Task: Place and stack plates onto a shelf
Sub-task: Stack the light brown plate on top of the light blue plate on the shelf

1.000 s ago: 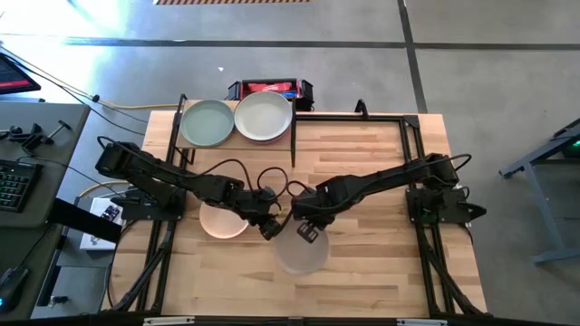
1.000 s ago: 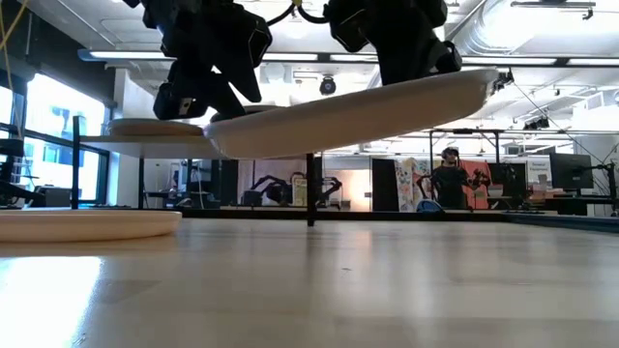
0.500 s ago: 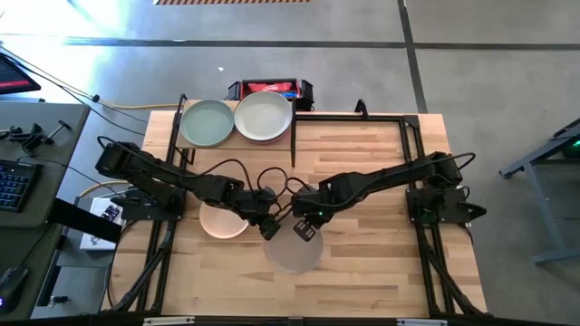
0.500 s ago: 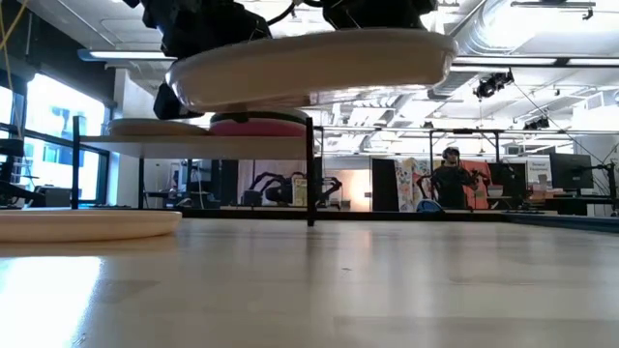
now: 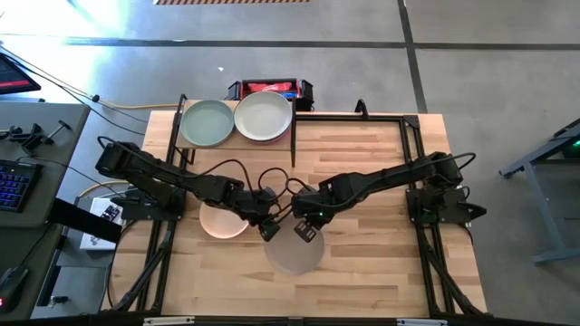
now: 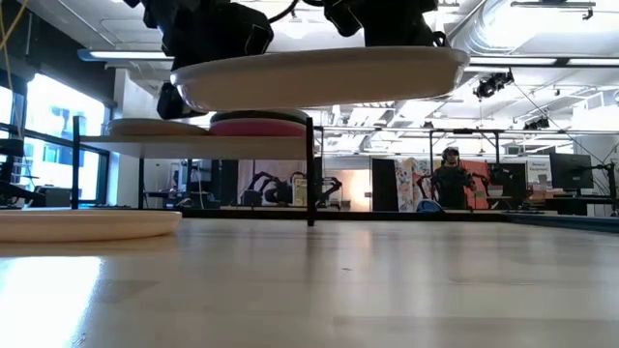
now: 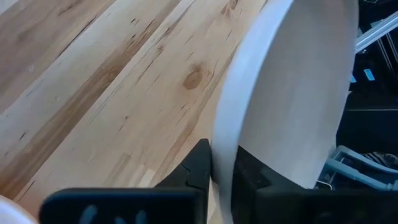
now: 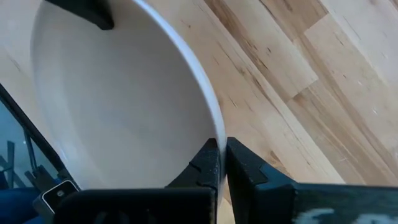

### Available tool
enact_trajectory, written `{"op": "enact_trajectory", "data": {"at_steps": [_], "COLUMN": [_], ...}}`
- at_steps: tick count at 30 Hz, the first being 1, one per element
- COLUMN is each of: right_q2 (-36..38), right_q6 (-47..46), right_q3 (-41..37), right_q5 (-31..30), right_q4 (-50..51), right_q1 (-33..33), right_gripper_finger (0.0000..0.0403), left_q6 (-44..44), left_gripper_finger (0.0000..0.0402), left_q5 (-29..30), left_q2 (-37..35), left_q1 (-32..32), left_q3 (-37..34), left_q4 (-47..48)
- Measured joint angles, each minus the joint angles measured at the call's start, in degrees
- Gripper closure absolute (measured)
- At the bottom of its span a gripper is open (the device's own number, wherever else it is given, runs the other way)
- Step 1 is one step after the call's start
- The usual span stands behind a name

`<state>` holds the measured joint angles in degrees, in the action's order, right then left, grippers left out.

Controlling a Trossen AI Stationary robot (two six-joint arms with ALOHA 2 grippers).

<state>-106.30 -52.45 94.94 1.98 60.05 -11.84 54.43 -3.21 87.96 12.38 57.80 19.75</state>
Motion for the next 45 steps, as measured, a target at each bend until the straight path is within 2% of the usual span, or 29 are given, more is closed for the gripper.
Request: {"op": "enact_trajectory", "data": {"at_steps": [4, 10, 18, 24, 34, 45], "right_q2": [0.0, 0.0, 0.0, 2.2, 8.7, 10.4], "right_q6": [0.0, 1.9, 2.6, 4.8, 12.7, 23.8], "right_q3": [0.0, 0.0, 0.0, 0.0, 0.0, -0.1], "right_q5": [0.1, 0.2, -0.3, 2.9, -1.5, -3.4], "right_q4": [0.0, -0.1, -0.4, 1.0, 5.0, 11.2], "right_q1": [0.0, 0.0, 0.4, 2.8, 8.2, 12.8], "right_gripper_finger": [0.0403, 0.0396, 0.0321, 0.0278, 0.0274, 0.0274], "left_q6": [-0.1, -0.1, -0.3, 0.0, 0.9, 2.5], "left_gripper_finger": [0.0393, 0.0385, 0.0386, 0.0385, 0.0385, 0.0385], "left_q5": [0.8, 1.0, 1.2, -0.1, -1.4, -0.5], "left_q2": [0.0, 0.0, 0.0, 0.0, -2.1, -14.2], "left_q1": [0.0, 0.0, -0.3, -2.6, -8.5, -17.2], "left_q3": [0.0, 0.0, 0.0, 0.0, 0.0, 0.1], "left_q4": [0.1, 0.0, -0.3, 3.6, 9.3, 19.6]}}
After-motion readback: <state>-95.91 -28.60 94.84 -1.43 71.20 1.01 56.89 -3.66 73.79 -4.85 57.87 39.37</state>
